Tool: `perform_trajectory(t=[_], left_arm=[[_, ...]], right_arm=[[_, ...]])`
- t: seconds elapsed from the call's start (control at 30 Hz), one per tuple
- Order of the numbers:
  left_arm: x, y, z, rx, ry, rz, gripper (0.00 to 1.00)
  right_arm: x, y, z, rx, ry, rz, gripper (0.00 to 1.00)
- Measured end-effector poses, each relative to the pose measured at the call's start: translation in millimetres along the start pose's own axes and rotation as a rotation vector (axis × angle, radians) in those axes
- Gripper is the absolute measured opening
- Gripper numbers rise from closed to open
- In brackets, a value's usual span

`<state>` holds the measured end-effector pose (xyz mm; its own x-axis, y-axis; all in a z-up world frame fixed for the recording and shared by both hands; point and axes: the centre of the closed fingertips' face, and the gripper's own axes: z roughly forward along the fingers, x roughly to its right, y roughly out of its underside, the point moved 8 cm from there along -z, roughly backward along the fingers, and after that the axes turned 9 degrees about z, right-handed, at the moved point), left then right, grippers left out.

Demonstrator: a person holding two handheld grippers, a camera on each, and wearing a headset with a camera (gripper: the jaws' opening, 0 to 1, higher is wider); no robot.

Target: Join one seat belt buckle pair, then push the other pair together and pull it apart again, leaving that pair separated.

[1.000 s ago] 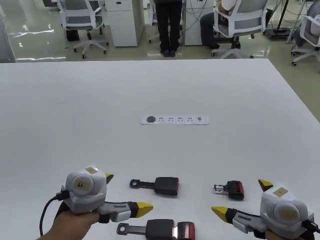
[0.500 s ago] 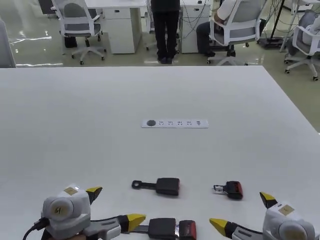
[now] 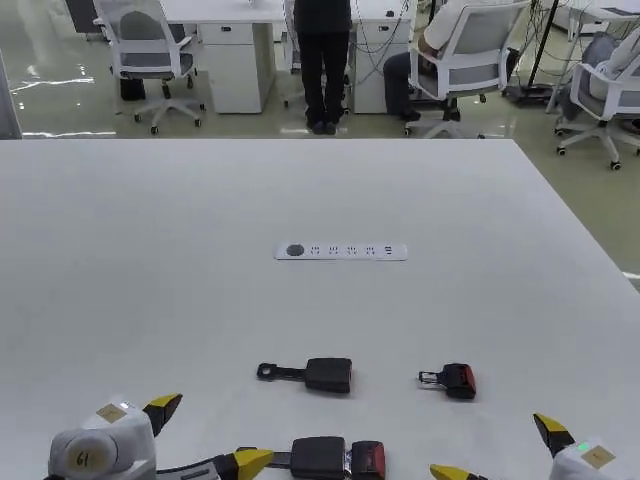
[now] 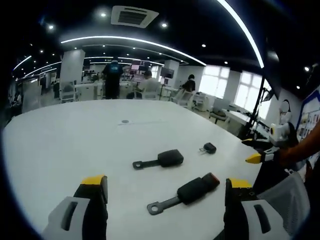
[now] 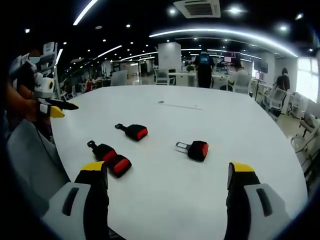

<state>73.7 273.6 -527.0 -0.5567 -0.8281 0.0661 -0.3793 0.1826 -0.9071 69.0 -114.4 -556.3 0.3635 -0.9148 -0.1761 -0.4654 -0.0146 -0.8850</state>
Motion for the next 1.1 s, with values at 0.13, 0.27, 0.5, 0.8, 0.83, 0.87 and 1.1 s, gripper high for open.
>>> perform_trajectory(t=[0.13,0.27,0.5,0.8,0.83,0.87,1.1], left_arm=[[-1.7,2.4,-5.0,0.003,-0.008,-0.004,1.00],[-0.7,2.8,-9.9,0.004,-0.018,-0.010,1.00],[-7.2,6.4,-14.1,0.000,-0.028,-0.005,1.00],[-13.0,6.7,-17.3,-0.009,-0.039,-0.014,1.00],[-12.7,6.3,-16.8,-0.016,-0.040,-0.009,1.00],[-12.9,6.9,-16.9,-0.018,-0.039,-0.010,1.00],[-12.2,10.6,-19.0,-0.042,-0.034,-0.019,1.00]], right_arm=[[0.7,2.1,-4.8,0.006,0.007,0.014,0.99],[-1.5,7.1,-7.5,0.004,0.004,0.020,0.99],[-3.3,11.1,-8.4,-0.007,-0.005,0.015,0.99],[-13.1,8.6,-8.7,-0.015,-0.028,-0.011,0.99],[-13.6,8.5,-8.6,-0.017,-0.028,-0.012,0.99],[-13.4,7.5,-7.9,-0.017,-0.029,-0.010,0.99],[-15.6,4.4,-6.9,-0.016,-0.035,-0.014,0.99]])
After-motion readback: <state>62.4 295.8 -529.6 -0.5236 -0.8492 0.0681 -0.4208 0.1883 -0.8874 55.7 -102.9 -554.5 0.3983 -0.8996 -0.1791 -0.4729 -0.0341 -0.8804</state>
